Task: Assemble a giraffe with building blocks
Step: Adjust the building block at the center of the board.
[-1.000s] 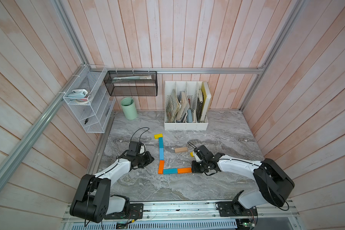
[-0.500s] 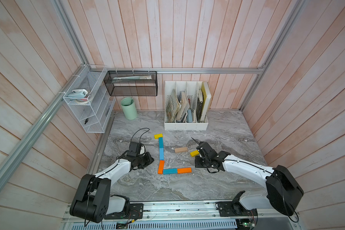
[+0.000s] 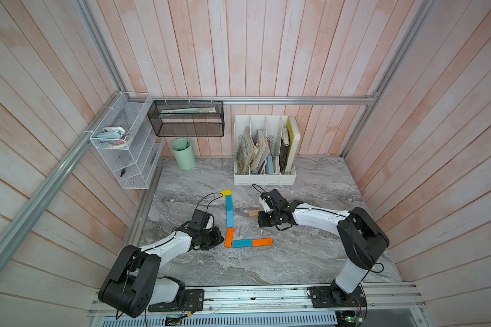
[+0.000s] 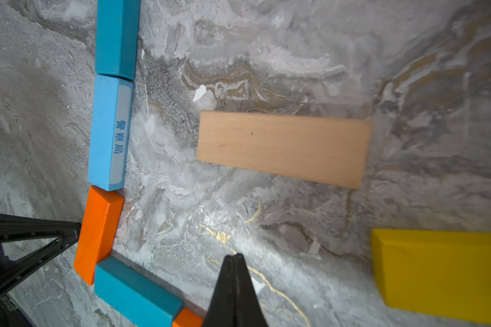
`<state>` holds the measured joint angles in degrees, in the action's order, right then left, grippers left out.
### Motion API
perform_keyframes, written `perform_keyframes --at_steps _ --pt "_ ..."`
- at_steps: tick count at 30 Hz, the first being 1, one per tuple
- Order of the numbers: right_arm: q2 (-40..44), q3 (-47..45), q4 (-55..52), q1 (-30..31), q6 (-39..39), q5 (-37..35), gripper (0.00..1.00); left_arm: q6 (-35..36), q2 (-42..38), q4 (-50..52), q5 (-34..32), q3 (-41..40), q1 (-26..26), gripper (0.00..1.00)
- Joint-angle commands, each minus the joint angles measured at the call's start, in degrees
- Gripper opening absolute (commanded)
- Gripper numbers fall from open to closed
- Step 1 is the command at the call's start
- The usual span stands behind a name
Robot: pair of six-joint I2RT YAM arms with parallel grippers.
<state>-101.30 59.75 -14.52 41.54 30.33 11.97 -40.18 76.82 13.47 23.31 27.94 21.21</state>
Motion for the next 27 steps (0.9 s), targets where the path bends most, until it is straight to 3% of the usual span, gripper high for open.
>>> perform_keyframes --at_steps 1,27 --pt "-1.6 2.3 1.3 0.8 -0.4 3.6 0.00 -0.5 -0.1 0.0 -1.4 -1.2 0.6 0.14" --pt "-10.4 7.8 4.8 6.3 1.8 10.4 0.00 -1.6 -3.9 1.4 -0.6 -4.2 1.8 0.14"
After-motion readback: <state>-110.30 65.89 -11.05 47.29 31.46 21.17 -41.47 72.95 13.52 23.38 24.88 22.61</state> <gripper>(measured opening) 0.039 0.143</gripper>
